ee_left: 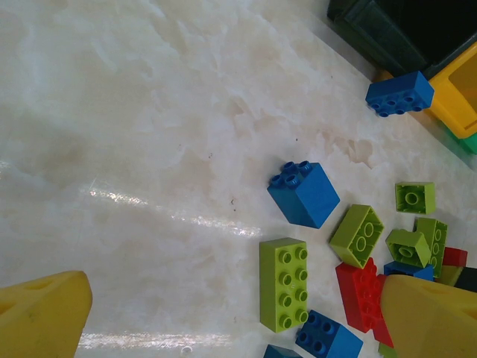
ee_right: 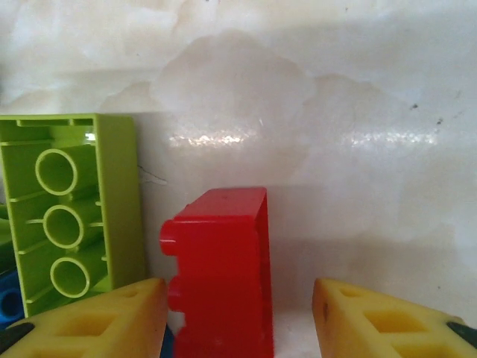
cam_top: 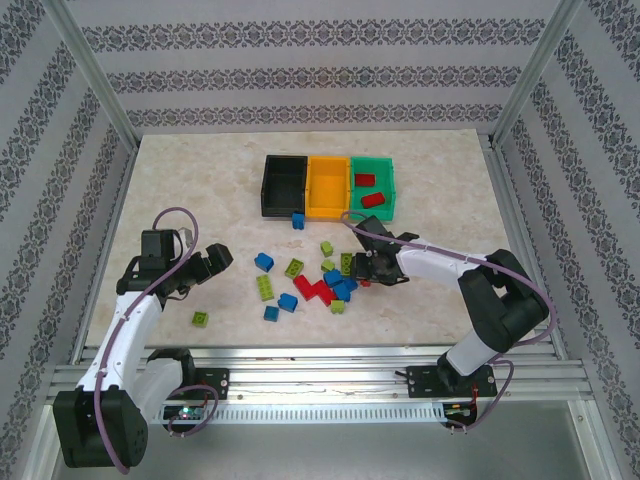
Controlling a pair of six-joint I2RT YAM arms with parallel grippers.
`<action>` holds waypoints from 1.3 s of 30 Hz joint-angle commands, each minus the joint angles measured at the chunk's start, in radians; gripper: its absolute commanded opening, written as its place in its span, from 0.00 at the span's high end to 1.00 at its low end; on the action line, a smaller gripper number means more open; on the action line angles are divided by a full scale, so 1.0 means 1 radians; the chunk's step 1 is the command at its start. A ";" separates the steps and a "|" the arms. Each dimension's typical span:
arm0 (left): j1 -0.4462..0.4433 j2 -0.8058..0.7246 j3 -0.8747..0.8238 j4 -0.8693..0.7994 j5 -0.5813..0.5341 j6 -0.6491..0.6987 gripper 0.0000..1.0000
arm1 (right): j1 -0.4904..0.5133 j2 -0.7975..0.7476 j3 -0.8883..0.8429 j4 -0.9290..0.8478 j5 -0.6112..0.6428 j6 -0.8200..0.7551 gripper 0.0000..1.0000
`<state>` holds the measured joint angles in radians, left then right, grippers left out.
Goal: Sort the legos into containers by color
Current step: Pick up the lego from the center of the table, then place the lego in the container.
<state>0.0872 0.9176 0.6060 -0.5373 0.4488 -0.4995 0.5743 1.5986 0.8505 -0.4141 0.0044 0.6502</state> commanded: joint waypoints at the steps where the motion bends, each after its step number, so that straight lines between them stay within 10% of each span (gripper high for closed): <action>1: 0.011 -0.001 0.006 0.024 0.016 -0.004 0.01 | 0.013 0.028 0.034 -0.031 0.021 -0.018 0.46; 13: 0.011 0.000 0.005 0.022 0.010 -0.002 0.00 | 0.013 0.001 0.042 -0.059 0.029 -0.038 0.77; 25: 0.011 0.009 0.009 0.012 -0.010 0.001 0.00 | -0.161 0.025 0.334 -0.159 -0.030 -0.213 0.79; 39: 0.011 0.009 0.014 -0.007 -0.063 0.014 0.01 | -0.325 0.469 0.948 -0.267 -0.122 -0.304 0.78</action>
<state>0.0872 0.9234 0.6060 -0.5377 0.4088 -0.4992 0.2646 2.0045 1.7290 -0.6159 -0.0807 0.3683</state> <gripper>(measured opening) 0.994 0.224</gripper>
